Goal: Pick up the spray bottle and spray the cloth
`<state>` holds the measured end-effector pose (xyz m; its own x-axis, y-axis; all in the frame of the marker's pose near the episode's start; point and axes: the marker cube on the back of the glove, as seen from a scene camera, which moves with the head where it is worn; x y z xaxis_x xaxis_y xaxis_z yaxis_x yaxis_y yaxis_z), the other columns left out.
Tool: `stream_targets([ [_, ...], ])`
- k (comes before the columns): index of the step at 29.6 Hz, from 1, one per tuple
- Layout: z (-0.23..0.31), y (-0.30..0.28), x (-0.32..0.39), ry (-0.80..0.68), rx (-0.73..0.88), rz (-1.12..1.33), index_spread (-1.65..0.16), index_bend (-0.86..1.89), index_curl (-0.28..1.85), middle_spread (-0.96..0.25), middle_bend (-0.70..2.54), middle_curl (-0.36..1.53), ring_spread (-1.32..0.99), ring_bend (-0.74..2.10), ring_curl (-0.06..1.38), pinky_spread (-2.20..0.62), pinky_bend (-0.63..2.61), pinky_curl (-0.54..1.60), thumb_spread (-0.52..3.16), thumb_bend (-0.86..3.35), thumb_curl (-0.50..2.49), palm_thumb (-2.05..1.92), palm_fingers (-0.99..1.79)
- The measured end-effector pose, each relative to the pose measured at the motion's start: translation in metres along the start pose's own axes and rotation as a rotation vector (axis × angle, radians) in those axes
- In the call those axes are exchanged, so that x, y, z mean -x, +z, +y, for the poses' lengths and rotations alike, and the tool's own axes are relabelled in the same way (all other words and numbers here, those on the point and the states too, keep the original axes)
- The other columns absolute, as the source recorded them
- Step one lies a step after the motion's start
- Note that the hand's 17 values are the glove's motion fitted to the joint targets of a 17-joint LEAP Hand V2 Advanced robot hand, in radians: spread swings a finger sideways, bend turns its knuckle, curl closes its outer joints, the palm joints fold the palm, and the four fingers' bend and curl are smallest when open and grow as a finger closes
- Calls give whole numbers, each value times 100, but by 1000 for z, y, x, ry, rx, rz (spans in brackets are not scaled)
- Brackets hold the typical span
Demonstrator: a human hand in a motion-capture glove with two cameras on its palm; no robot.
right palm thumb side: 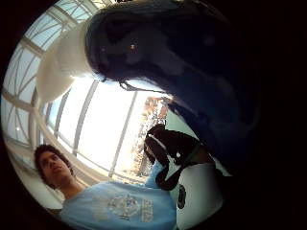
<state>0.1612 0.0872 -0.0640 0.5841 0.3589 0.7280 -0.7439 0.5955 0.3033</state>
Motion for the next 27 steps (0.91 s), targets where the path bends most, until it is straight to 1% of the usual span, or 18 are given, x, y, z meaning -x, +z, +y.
stream_targets([
  [7, -3, 2, 3, -59, -61, 27, -40, 10, 14, -2, 32, 38, 4, 39, 32, 22, 49, 36, 94, -3, 28, 55, 47],
  [9, -5, 2, 5, -67, -78, 40, -38, 14, 16, -4, 32, 39, 2, 43, 33, 23, 44, 34, 94, -1, 29, 58, 56],
  [12, -9, 1, 7, -71, -91, 45, -35, 22, 21, -6, 34, 40, 1, 44, 33, 24, 37, 32, 95, 8, 35, 76, 70],
  [15, -15, 0, 8, -87, -92, 39, -33, 23, 24, -7, 33, 40, 0, 44, 34, 25, 32, 31, 94, 10, 39, 83, 76],
  [22, -28, 1, 15, -116, 5, 23, -28, 16, 28, -9, 31, 41, 0, 48, 36, 26, 26, 31, 88, 7, 45, 88, 86],
  [27, -36, 10, 32, -171, 182, 12, -26, 13, 29, -10, 29, 42, 0, 50, 37, 27, 25, 32, 84, 4, 49, 90, 91],
])
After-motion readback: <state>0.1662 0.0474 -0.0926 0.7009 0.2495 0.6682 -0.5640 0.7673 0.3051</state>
